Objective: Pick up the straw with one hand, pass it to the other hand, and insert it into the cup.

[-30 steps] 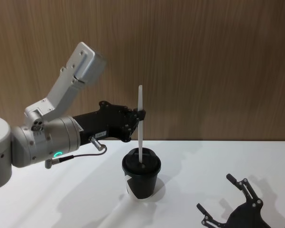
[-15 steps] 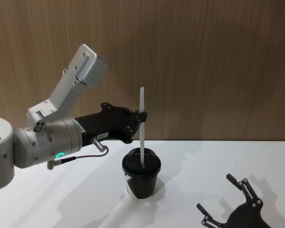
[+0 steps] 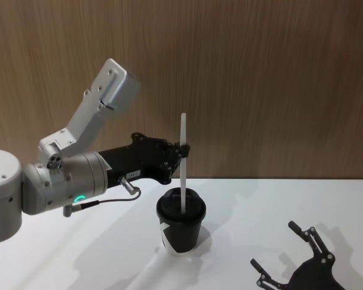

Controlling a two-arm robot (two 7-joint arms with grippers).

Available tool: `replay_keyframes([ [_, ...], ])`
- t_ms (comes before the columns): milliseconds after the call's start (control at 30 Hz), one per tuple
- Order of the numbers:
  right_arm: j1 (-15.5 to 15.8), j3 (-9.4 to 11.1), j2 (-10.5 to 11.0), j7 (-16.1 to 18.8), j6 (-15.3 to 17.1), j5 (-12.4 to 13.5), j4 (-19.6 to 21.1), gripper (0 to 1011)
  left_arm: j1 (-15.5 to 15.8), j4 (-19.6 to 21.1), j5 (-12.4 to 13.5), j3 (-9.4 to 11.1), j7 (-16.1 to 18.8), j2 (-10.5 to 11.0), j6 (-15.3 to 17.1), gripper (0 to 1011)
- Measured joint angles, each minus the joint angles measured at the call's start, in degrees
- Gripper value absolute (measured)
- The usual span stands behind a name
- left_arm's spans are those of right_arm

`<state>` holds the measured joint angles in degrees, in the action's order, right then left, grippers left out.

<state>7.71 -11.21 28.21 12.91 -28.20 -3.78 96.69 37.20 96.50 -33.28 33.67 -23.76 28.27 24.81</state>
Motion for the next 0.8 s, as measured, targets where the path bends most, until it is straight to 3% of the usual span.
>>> replay_keyframes([
  [800, 0.00, 0.00, 0.00, 0.00, 0.00, 0.00, 0.00, 1001, -0.31, -1.48, 1.68, 0.51, -0.06, -0.40, 0.36, 10],
])
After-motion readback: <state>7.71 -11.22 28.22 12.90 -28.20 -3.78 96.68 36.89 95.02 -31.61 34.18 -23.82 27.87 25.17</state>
